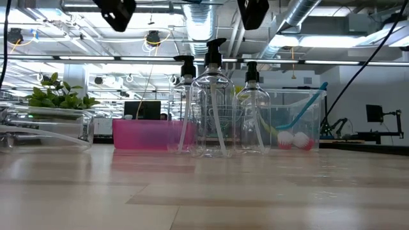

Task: Pick & Place Kitchen Sink Supplies
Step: Put the blue sponge into the red bin

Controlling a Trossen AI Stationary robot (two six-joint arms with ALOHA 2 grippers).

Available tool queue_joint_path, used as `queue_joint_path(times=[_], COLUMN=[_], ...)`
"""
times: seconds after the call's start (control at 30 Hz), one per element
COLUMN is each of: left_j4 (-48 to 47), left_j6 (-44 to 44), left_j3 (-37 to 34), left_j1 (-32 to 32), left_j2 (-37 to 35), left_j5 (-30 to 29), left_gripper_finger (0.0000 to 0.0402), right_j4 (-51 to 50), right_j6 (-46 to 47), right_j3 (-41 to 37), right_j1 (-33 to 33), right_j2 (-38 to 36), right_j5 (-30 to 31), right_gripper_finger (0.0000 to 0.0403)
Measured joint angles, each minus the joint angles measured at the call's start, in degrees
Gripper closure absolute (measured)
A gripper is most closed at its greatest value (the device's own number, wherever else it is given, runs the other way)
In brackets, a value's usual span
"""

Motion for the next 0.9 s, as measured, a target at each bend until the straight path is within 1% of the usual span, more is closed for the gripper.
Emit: queue_joint_path(times=[0.13,0.2,0.37,0.77,0.9], left_j4=[3.09,3.18,5.21,6.65,6.92], left_j6=[-0.26,-0.84,-2.16,-2.19,-3.27], left_j3=[0.14,0.15,0.15,0.15,0.23], left_j1=[1.51,1.98,2.83,2.79,3.29], left_j2=[1.48,2.23,4.24,4.39,4.94], left_j5=[4.06,5.04,5.30,5.21,5.06], left_gripper_finger=[0.0272,0.0272,0.0272,0.0272,0.0272], right_j4=[-0.50,-0.57,-0.61,-0.60,-0.54], right_j6=[-0.12,-0.55,-1.07,-1.51,-1.66], right_j3=[0.00,0.00,0.00,-0.03,-0.07], right_j1=[-0.09,-0.11,-0.11,-0.12,-0.23], right_j2=[0.00,0.01,0.02,0.02,0.02], right_j5=[0.21,1.04,2.18,3.48,5.44], right_gripper_finger=[0.0395,0.0395,0.0395,0.0395,0.0395])
